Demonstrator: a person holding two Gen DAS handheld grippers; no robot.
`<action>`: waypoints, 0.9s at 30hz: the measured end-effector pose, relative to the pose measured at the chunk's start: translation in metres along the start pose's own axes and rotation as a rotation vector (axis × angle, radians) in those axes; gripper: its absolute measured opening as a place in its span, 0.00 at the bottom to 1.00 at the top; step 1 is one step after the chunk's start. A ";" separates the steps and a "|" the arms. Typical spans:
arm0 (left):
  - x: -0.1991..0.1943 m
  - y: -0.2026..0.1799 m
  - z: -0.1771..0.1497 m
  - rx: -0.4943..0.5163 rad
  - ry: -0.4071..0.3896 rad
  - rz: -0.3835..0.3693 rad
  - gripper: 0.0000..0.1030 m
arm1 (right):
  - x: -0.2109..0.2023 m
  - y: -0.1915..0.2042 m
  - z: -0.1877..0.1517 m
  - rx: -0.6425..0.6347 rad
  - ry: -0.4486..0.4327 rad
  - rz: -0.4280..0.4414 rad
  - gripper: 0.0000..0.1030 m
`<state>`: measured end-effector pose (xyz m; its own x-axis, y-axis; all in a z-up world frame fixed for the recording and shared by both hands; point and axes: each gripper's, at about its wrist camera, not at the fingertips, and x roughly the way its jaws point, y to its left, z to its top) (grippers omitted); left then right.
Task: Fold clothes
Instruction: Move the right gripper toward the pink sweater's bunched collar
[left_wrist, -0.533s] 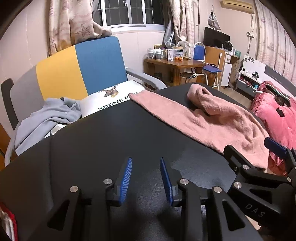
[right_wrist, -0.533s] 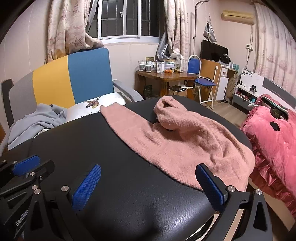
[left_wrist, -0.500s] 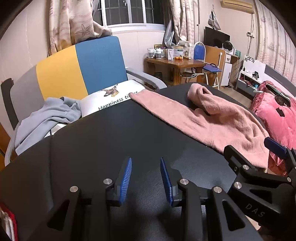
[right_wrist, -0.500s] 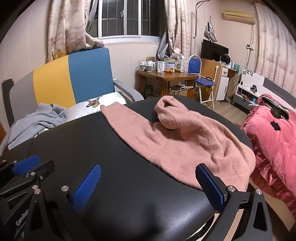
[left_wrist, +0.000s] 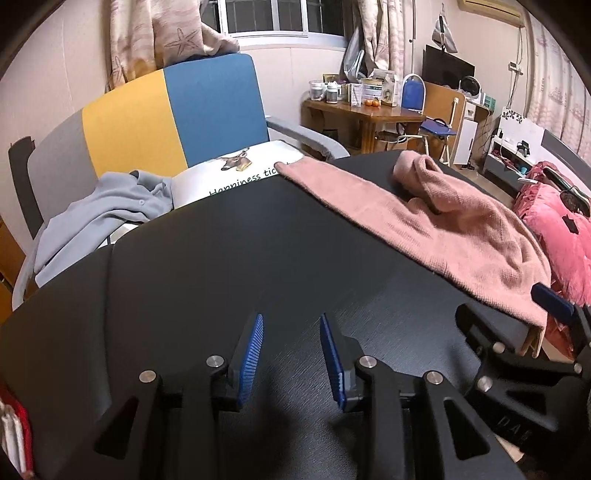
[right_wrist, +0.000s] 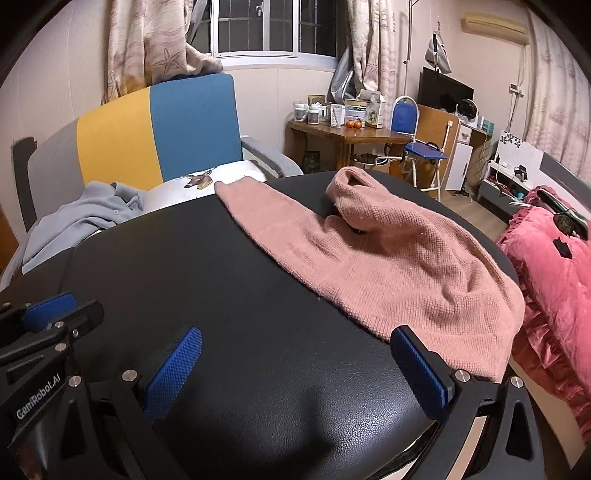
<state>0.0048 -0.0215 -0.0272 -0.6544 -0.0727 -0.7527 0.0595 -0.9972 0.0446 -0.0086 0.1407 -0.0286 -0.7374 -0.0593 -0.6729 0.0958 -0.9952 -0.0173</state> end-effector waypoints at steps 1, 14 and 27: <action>0.001 0.001 -0.003 0.003 0.003 0.003 0.31 | 0.001 0.000 0.000 0.000 0.004 0.001 1.00; 0.036 0.027 -0.058 -0.009 0.189 -0.010 0.32 | 0.021 -0.003 -0.007 -0.109 0.009 0.196 1.00; 0.044 0.119 -0.062 -0.260 0.313 -0.154 0.29 | 0.120 -0.087 0.106 -0.192 -0.026 0.043 0.90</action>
<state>0.0292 -0.1429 -0.0958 -0.4126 0.1250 -0.9023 0.1929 -0.9561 -0.2206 -0.1763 0.2121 -0.0291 -0.7470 -0.1057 -0.6564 0.2515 -0.9589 -0.1318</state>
